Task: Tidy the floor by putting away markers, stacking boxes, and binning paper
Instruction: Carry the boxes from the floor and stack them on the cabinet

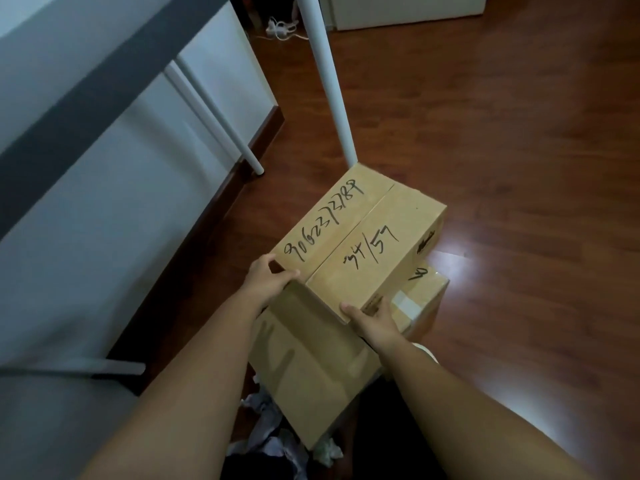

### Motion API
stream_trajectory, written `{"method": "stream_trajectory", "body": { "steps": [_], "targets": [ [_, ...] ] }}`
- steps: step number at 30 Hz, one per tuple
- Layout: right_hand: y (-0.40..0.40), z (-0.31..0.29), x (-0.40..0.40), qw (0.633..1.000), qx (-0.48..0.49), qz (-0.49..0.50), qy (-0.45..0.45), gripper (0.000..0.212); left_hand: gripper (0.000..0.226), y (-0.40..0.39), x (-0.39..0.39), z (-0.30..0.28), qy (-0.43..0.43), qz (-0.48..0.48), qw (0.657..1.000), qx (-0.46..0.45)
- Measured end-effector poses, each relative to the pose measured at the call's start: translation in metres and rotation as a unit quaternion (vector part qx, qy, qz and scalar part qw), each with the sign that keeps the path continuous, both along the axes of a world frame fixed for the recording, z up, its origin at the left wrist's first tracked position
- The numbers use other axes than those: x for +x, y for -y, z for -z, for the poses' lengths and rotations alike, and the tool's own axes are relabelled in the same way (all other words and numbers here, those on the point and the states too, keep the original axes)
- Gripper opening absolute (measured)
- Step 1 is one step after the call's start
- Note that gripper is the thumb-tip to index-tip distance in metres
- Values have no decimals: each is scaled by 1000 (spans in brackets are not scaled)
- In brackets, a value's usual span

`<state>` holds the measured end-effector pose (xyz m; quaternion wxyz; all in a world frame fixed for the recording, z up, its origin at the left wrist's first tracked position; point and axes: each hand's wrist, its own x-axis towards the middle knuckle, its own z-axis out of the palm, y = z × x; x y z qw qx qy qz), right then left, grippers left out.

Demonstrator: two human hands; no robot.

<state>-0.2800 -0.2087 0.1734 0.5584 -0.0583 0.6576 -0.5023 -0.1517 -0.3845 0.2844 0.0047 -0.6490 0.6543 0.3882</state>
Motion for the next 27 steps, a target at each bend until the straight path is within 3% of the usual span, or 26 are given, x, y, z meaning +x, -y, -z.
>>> {"method": "stream_trajectory", "body": {
  "steps": [3, 7, 10, 12, 15, 17, 21, 24, 27],
  "targets": [
    [-4, 7, -4, 999, -22, -16, 31, 135, 96, 10, 2, 14, 33, -2, 999, -1],
    [-2, 10, -7, 998, -33, -27, 52, 132, 113, 6, -2, 24, -31, -42, 998, 43],
    [-4, 9, -11, 996, -45, -14, 82, 126, 116, 1, -3, 23, 13, -67, 998, 14],
    [-11, 7, -14, 992, -52, -5, 116, 106, 112, -1, 1, 21, 44, -71, 997, 6],
    [-30, 5, -22, 981, -81, 2, 179, 73, 84, -12, 7, 20, -34, -75, 997, -6],
    [-41, 1, -24, 975, -114, 30, 189, 56, 77, -30, 7, 12, -86, -83, 993, -27],
    [-54, -11, -12, 953, -107, 174, 224, 46, 70, -58, 1, -15, -118, -28, 990, -76],
    [-58, -36, -7, 939, -128, 206, 243, 38, 67, -63, -4, -53, -141, 16, 982, -123],
    [-67, -74, -5, 922, -174, 224, 263, 46, 64, -65, -9, -108, -156, 68, 975, -144]
  ]
}}
